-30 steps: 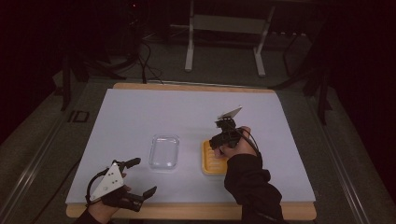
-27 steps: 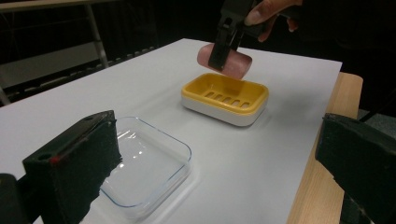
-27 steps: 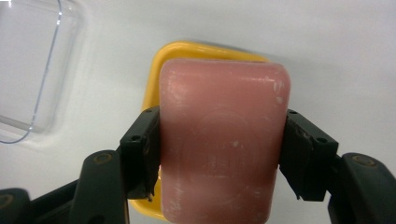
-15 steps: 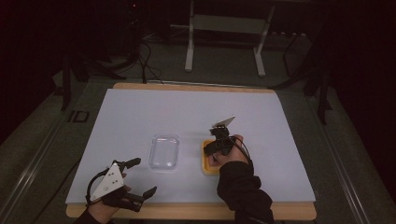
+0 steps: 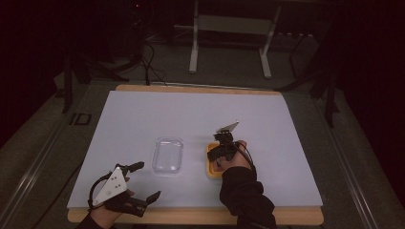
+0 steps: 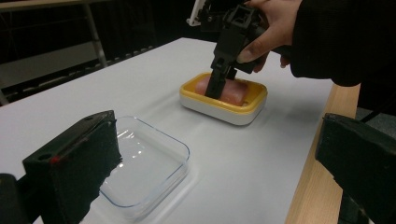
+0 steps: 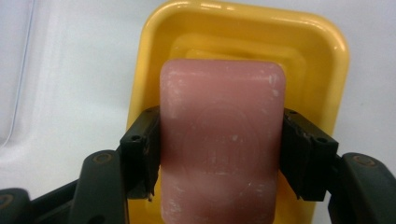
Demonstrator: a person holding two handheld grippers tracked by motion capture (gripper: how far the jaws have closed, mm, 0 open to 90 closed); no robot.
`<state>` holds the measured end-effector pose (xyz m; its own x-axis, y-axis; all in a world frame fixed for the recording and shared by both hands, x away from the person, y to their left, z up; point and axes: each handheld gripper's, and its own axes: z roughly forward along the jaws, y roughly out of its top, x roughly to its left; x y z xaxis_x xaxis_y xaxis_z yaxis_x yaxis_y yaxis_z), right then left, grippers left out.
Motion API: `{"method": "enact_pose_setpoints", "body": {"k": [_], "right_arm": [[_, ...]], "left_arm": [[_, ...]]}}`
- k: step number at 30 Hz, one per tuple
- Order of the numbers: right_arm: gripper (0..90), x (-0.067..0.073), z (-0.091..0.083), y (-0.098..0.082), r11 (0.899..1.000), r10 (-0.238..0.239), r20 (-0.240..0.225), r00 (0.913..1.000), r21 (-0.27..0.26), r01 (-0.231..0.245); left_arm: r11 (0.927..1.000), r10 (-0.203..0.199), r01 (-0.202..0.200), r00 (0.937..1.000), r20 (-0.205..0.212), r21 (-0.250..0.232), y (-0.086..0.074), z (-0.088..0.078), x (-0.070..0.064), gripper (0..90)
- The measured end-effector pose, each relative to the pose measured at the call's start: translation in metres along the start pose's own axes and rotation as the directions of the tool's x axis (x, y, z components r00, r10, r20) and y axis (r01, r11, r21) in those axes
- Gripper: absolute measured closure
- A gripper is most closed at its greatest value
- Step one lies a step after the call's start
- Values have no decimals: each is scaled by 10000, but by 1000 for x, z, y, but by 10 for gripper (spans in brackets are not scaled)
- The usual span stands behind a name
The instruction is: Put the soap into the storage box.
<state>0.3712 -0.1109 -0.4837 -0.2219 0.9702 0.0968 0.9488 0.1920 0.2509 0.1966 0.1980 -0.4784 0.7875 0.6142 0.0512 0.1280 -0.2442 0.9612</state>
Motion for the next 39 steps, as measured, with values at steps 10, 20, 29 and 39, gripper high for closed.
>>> {"method": "enact_pose_setpoints", "body": {"k": [10,20,29,39], "right_arm": [[314,0,-6,4,9999,-146,-13,9999,52,146],[261,2,-33,10,9941,-915,129,9957,-571,921],[135,-2,-50,19,9800,-1878,-548,9807,-771,1833],[135,-30,-68,17,9556,-2708,-355,9620,-1306,2641]], "left_arm": [[10000,-17,17,10000,-20,4,0,-1,0,2],[10000,1,0,10000,-52,44,0,-1,0,2],[9999,-22,23,10000,-96,142,-2,-3,0,2],[9997,-76,81,9997,-223,224,-5,-7,-1,2]]}}
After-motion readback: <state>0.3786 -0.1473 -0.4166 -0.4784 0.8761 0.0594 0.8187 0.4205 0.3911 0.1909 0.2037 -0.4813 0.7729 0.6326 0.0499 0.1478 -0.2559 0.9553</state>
